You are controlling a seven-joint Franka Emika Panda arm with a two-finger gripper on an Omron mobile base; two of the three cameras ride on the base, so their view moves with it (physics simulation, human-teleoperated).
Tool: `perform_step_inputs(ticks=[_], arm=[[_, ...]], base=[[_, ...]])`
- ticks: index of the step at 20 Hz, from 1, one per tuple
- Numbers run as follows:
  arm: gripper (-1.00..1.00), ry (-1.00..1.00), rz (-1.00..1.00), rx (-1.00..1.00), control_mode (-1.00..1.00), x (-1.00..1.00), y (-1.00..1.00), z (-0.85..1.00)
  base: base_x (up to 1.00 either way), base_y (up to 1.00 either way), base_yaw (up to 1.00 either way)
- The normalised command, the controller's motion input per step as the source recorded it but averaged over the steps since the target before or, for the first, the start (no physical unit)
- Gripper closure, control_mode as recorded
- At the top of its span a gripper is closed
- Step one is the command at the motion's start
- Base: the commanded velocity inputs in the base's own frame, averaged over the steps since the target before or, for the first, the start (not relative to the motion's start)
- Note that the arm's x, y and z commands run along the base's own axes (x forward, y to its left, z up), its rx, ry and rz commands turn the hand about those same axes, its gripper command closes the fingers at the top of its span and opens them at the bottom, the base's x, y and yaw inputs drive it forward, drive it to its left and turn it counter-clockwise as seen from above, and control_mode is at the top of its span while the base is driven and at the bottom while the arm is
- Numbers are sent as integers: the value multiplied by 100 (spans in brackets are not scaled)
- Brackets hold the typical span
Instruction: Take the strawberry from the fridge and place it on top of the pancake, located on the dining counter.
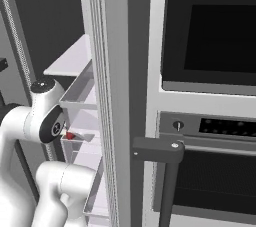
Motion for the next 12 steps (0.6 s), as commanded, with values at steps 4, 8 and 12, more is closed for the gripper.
perform_step_inputs(ticks=[4, 8, 12], arm=[[100, 0, 0, 0, -100, 0, 0, 0], [100, 0, 0, 0, -100, 0, 0, 0], [100, -1, 0, 0, 100, -14, 2, 0]], base=[[0, 0, 0], [0, 0, 0], [-33, 15, 0]])
